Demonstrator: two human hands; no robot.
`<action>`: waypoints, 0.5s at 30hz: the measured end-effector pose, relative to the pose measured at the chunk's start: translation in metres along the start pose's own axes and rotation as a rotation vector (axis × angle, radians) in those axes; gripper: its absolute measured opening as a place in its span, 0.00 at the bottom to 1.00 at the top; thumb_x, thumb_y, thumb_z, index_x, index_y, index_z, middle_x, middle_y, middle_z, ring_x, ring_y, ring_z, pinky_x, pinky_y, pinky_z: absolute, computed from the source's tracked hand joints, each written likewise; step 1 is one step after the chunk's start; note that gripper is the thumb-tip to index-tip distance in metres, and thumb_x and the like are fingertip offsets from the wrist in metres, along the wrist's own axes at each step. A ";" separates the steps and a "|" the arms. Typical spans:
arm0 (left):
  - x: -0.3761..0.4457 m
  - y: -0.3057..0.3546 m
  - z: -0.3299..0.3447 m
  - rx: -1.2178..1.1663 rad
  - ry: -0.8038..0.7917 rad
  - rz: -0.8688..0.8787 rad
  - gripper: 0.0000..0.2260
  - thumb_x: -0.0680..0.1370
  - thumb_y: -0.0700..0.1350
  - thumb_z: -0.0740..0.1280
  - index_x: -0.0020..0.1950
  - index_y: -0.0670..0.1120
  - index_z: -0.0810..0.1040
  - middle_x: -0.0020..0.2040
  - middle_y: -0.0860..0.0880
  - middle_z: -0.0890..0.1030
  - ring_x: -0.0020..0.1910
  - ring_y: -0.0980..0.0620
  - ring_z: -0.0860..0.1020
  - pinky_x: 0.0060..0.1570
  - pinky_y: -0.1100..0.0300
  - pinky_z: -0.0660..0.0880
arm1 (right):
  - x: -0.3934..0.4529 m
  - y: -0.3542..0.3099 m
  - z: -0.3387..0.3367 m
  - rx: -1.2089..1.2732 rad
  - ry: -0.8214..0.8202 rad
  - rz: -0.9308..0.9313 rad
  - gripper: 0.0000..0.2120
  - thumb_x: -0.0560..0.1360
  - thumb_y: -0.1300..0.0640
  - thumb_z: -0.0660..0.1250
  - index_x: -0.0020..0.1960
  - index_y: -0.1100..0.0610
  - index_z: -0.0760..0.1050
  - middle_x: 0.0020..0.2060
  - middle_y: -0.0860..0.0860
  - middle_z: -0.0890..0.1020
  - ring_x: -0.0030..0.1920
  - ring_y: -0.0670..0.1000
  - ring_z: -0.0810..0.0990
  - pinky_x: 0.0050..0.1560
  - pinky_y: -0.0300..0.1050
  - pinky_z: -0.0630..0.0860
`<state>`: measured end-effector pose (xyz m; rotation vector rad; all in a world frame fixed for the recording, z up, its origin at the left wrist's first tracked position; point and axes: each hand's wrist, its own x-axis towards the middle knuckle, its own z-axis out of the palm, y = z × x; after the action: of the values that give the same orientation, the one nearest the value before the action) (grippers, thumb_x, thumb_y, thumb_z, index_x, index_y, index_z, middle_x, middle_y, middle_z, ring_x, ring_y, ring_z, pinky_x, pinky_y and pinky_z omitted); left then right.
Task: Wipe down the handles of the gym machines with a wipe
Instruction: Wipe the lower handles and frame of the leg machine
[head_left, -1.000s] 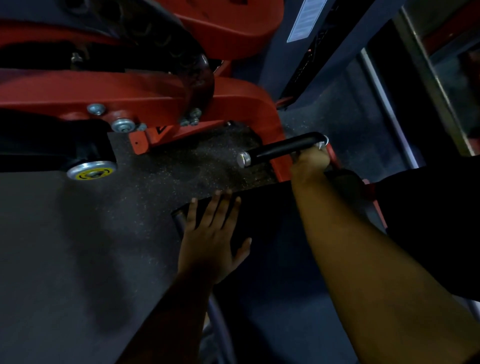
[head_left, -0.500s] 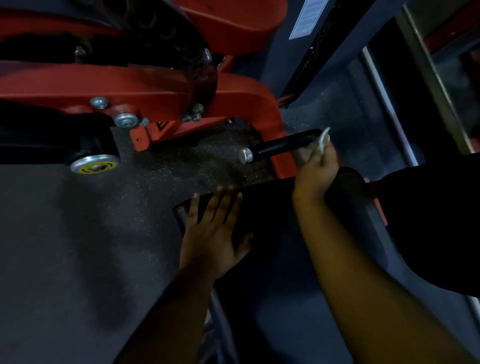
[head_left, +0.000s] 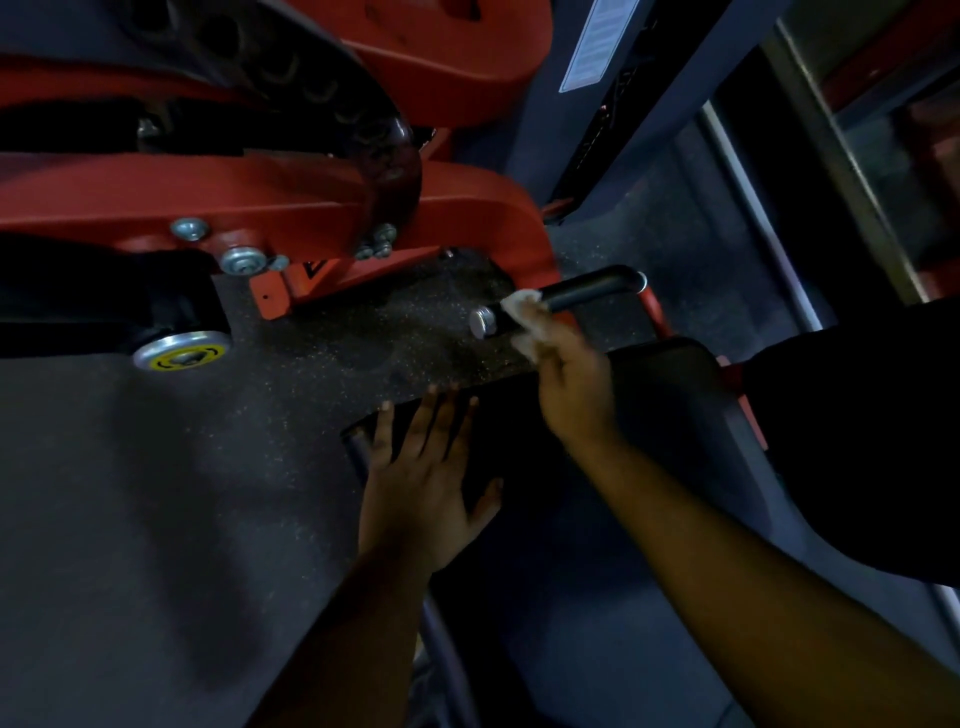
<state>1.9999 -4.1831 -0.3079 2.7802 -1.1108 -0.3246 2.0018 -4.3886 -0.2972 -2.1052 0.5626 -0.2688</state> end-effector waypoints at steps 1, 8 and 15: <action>0.000 0.000 0.000 -0.003 0.008 0.000 0.38 0.78 0.66 0.59 0.81 0.44 0.64 0.80 0.42 0.65 0.82 0.43 0.59 0.77 0.33 0.51 | 0.011 0.008 -0.013 -0.022 0.074 0.020 0.19 0.83 0.66 0.60 0.71 0.57 0.75 0.66 0.53 0.80 0.60 0.37 0.80 0.62 0.37 0.77; -0.001 0.001 -0.004 0.012 -0.011 0.008 0.38 0.79 0.67 0.58 0.83 0.45 0.61 0.83 0.44 0.60 0.83 0.45 0.56 0.78 0.33 0.50 | 0.076 0.051 -0.033 -0.272 0.125 0.245 0.17 0.84 0.63 0.58 0.71 0.60 0.74 0.70 0.57 0.75 0.73 0.60 0.70 0.75 0.44 0.63; 0.000 0.001 -0.003 0.008 -0.018 -0.006 0.38 0.79 0.68 0.57 0.82 0.45 0.62 0.82 0.43 0.62 0.82 0.44 0.56 0.78 0.34 0.48 | 0.041 0.010 0.009 -0.334 -0.045 -0.134 0.19 0.81 0.68 0.60 0.71 0.63 0.74 0.71 0.60 0.75 0.74 0.55 0.70 0.78 0.43 0.57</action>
<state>2.0002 -4.1840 -0.3048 2.7940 -1.1101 -0.3470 2.0380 -4.4065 -0.3113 -2.4711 0.4650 -0.2133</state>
